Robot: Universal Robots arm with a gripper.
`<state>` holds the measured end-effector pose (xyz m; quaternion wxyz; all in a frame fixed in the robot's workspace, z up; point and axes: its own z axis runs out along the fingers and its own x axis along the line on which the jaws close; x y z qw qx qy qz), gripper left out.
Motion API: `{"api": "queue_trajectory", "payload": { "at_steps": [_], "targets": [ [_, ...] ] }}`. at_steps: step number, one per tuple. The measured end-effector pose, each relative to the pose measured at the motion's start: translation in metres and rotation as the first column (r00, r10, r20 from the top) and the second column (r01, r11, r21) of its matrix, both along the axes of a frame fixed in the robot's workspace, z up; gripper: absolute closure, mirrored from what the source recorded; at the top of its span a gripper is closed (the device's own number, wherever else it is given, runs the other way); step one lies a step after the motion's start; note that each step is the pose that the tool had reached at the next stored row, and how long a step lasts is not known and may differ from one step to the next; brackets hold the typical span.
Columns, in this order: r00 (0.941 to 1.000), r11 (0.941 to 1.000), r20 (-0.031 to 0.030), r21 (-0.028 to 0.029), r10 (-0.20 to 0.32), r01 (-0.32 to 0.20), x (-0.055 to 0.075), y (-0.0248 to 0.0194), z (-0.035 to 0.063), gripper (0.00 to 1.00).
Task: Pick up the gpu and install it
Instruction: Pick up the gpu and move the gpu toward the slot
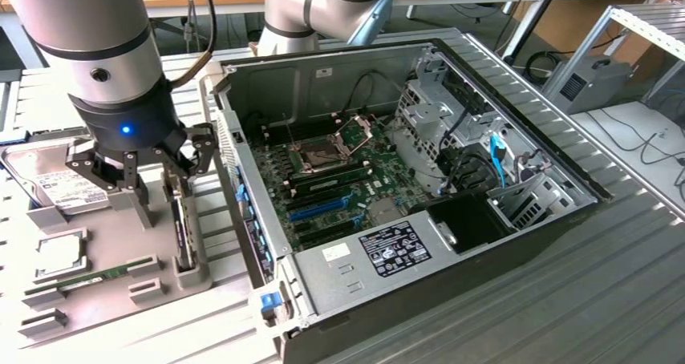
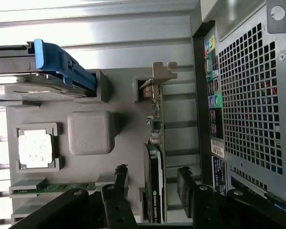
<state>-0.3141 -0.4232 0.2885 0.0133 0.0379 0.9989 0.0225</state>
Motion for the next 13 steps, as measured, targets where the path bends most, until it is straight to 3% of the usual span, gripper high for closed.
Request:
{"api": "queue_trajectory", "payload": {
  "at_steps": [4,13],
  "targets": [
    [1.0,1.0,0.0002,0.0002,0.0,0.0,0.0,0.0,-0.0018,0.46],
    [1.0,1.0,0.0,0.0,0.0,0.0,0.0,0.0,-0.0157,0.46]
  ]
}}
